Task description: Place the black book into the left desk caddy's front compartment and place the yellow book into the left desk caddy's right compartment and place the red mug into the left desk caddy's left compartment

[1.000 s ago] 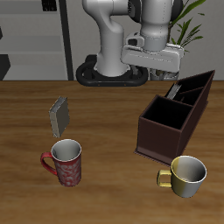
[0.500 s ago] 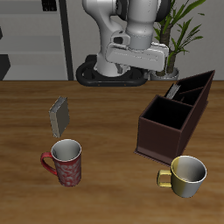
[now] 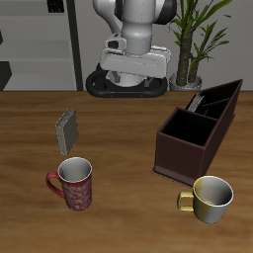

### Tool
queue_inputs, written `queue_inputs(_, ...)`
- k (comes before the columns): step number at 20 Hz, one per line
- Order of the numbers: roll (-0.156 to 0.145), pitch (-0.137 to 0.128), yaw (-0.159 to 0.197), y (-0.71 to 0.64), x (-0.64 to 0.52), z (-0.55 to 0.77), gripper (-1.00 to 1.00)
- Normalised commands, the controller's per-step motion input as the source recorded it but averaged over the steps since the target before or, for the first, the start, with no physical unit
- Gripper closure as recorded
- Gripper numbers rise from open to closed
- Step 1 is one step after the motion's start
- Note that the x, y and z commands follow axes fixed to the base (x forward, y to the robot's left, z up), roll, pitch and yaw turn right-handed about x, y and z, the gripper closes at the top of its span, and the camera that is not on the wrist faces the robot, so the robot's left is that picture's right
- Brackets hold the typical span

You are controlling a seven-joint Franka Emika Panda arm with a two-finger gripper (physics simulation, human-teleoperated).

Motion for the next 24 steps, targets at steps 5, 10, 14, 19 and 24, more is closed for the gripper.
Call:
queue_inputs(5, 0.034, 0.009, 0.052, -0.36, 0.04, 0.09, -1.0)
queue_inputs(10, -0.005, -0.012, 0.076, -0.47, 0.09, 0.15, -1.0)
queue_inputs(14, -0.046, -0.052, 0.02, -0.48, 0.06, 0.16, -1.0)
queue_inputs(19, -0.047, -0.032, 0.025, -0.28, 0.03, 0.07, -1.0)
queue_inputs(24, -0.038, 0.004, 0.051, -0.38, 0.06, -0.06, -1.0)
